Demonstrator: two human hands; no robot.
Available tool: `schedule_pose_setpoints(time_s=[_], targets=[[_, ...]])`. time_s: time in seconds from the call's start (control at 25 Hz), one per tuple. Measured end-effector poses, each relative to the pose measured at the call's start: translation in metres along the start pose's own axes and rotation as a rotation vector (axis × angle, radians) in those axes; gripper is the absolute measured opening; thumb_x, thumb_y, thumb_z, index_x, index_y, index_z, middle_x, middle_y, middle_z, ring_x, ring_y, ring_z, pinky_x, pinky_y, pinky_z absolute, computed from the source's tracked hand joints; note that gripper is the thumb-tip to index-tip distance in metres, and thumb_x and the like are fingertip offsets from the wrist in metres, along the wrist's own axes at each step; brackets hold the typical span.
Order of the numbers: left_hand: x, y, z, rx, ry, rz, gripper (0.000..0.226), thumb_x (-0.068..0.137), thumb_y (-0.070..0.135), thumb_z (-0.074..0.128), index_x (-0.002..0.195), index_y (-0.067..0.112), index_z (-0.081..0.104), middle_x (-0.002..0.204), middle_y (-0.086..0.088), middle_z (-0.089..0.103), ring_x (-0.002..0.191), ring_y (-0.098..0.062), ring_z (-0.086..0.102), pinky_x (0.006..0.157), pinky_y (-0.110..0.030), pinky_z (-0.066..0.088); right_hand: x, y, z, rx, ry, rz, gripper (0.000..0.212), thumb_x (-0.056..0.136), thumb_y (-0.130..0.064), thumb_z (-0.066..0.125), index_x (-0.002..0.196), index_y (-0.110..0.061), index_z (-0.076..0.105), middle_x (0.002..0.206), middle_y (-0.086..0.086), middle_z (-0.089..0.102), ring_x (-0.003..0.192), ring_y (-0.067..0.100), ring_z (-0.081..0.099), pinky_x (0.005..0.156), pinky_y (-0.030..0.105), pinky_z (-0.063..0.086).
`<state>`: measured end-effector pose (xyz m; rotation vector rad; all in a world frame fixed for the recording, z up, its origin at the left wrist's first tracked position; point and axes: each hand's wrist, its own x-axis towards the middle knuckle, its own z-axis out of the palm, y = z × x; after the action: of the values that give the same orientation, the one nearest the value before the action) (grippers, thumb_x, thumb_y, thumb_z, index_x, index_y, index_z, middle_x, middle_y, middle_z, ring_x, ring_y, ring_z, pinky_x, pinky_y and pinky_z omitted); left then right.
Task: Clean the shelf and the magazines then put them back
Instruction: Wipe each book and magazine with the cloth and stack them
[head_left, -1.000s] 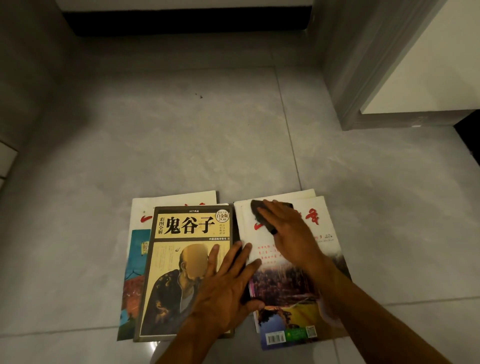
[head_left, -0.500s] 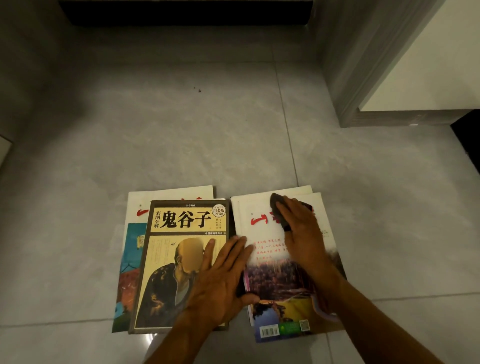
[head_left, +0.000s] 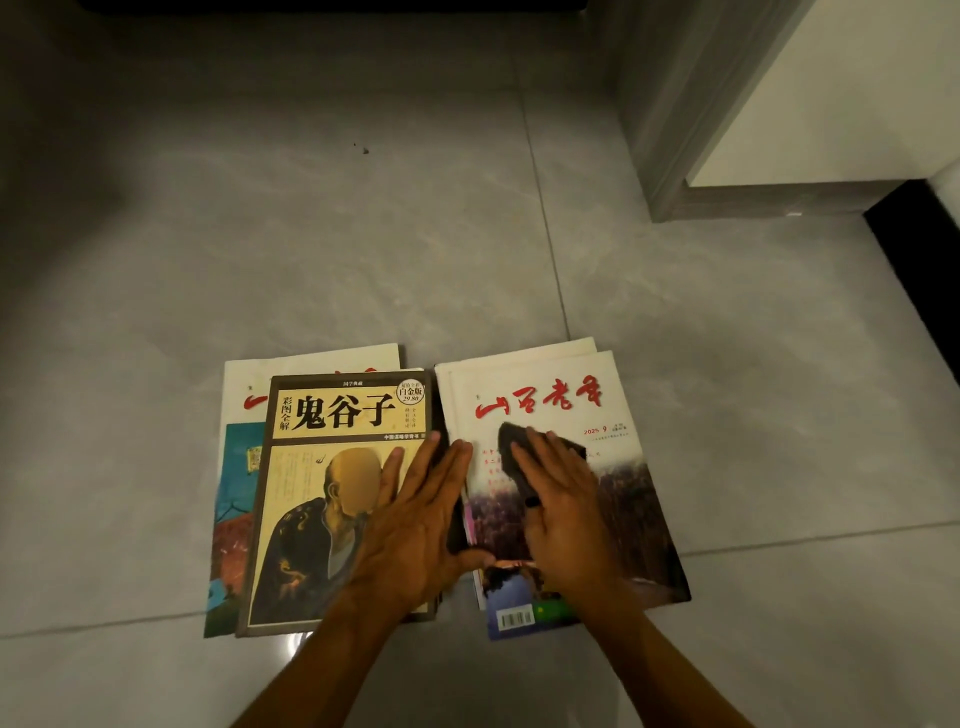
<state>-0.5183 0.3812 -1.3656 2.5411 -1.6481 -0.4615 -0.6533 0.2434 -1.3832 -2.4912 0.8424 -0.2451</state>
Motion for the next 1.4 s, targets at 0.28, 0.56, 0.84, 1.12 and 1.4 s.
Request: schedule_pose_setpoints(time_s=[0.28, 0.56, 0.84, 1.12, 1.4], targets=[[0.000, -0.003, 0.001, 0.044, 0.094, 0.068, 0.088, 0.079, 0.079, 0.034, 0.146, 0.022, 0.035, 0.155, -0.005, 0.028, 0.147, -0.028, 0.009, 0.116, -0.049, 0.004, -0.026, 0.049, -0.020, -0.219, -0.196, -0.459, 0.057, 0.093, -0.039, 0.049, 0.146, -0.027, 0.033, 0.154, -0.001, 0.034, 0.146, 0.017, 0.019, 0.118, 0.047, 0.021], [-0.001, -0.001, 0.001, 0.048, 0.131, 0.030, 0.058, 0.091, 0.052, 0.032, 0.140, 0.024, 0.047, 0.151, -0.002, 0.040, 0.146, -0.028, 0.017, 0.115, -0.051, 0.010, -0.089, 0.002, 0.018, -0.183, -0.016, -0.390, 0.041, 0.103, -0.035, 0.026, 0.133, -0.018, 0.049, 0.135, 0.009, 0.058, 0.131, 0.027, 0.041, 0.113, 0.039, 0.021], [0.000, 0.003, 0.001, 0.050, 0.169, 0.026, 0.060, 0.089, 0.054, 0.031, 0.134, 0.023, 0.055, 0.148, -0.003, 0.044, 0.144, -0.027, 0.018, 0.114, -0.050, 0.010, -0.076, 0.043, -0.015, -0.149, 0.000, -0.206, 0.044, 0.096, -0.026, 0.042, 0.140, -0.020, 0.042, 0.147, 0.005, 0.043, 0.138, 0.025, 0.035, 0.118, 0.038, 0.018], [-0.002, 0.000, 0.002, 0.068, 0.148, 0.031, 0.057, 0.090, 0.051, 0.033, 0.135, 0.023, 0.053, 0.149, -0.003, 0.042, 0.145, -0.028, 0.016, 0.114, -0.051, 0.010, -0.092, 0.012, 0.002, -0.242, -0.104, -0.563, 0.051, 0.084, -0.024, 0.045, 0.135, -0.022, 0.047, 0.145, 0.001, 0.046, 0.134, 0.024, 0.040, 0.116, 0.039, 0.018], [-0.001, 0.002, 0.008, 0.010, 0.176, -0.033, 0.073, 0.089, 0.058, 0.034, 0.146, 0.013, 0.031, 0.153, -0.012, 0.035, 0.144, -0.026, 0.019, 0.115, -0.047, 0.011, -0.063, -0.010, -0.002, -0.103, -0.045, -0.229, 0.052, 0.073, -0.009, 0.070, 0.124, -0.020, 0.062, 0.131, 0.004, 0.056, 0.124, 0.027, 0.047, 0.100, 0.046, 0.045]])
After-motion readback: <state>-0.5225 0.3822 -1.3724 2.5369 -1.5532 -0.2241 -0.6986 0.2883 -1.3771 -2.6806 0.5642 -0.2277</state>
